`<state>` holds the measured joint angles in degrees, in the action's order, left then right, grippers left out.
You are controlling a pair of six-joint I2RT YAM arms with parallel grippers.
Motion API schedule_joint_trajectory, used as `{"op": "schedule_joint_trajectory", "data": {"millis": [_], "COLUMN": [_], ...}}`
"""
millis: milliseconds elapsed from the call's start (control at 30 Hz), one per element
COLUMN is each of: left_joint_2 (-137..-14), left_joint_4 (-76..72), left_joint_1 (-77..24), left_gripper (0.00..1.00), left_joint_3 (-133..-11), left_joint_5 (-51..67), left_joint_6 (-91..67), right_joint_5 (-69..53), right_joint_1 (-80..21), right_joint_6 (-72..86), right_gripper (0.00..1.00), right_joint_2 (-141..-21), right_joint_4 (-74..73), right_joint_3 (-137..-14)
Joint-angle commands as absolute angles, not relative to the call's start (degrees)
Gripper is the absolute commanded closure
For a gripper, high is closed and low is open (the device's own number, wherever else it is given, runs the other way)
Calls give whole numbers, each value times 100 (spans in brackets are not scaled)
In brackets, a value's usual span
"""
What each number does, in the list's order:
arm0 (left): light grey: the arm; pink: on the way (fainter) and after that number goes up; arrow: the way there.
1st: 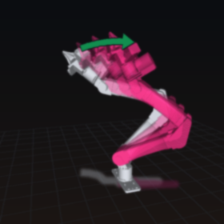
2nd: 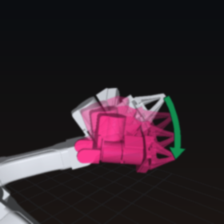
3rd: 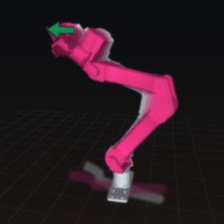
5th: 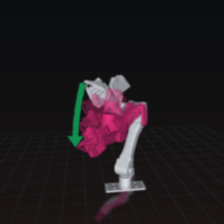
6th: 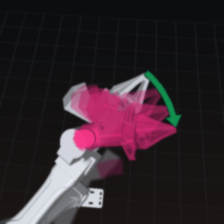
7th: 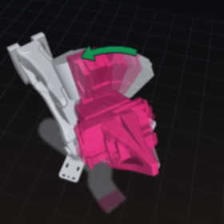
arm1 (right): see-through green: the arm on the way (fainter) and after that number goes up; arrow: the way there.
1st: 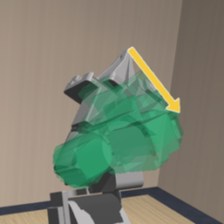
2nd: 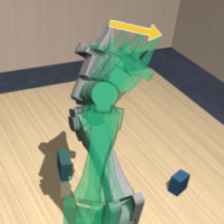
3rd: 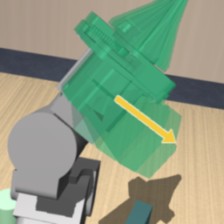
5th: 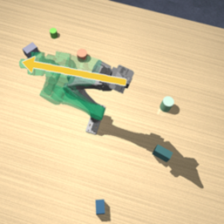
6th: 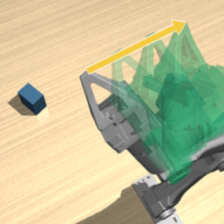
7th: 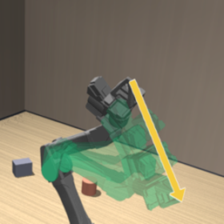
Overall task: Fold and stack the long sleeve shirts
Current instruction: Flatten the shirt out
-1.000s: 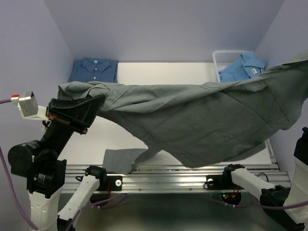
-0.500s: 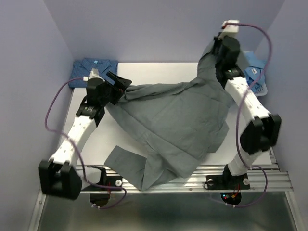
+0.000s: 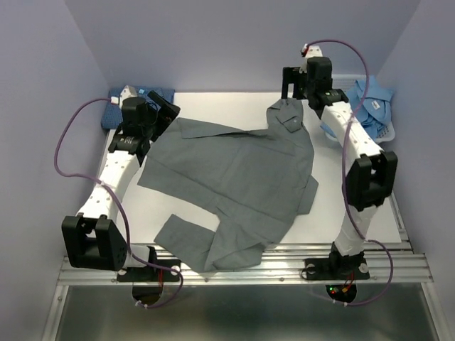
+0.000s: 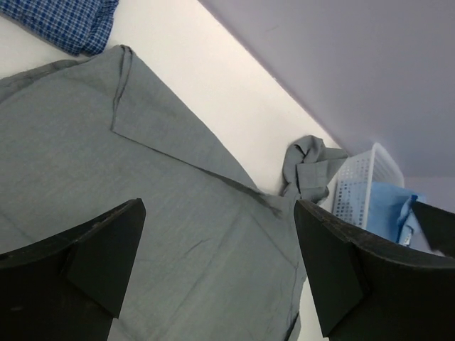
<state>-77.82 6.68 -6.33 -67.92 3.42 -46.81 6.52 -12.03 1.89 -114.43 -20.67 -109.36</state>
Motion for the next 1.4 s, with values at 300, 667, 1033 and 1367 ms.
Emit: {"op": "schedule_joint_trajectory", "data": {"millis": [300, 667, 1033, 1367], "left_joint_2": [-8481, -9808, -8966, -7359], "left_joint_4": [818, 220, 895, 2776], "left_joint_1": [-633, -633, -1036, -3014], "left_gripper": [1, 1, 1, 1], "left_joint_3": [-6048, -5811, -4308, -4120], "left_joint_5": [150, 940, 1283, 1188], "left_joint_6": [-3815, -3700, -4130, -5133], "right_joint_5": [-71, 209, 307, 123], "right_joint_1": [-2803, -3331, -1760, -606], "right_joint_6": [1755, 3023, 3120, 2347], "right_gripper": [0, 0, 0, 0], "right_joint_2": [-8931, -8640, -9070, -9132], "right_joint_4": [-2258, -2329, -2460, -2479], "right_joint_3": [-7177, -5098, -4395, -4790]}}
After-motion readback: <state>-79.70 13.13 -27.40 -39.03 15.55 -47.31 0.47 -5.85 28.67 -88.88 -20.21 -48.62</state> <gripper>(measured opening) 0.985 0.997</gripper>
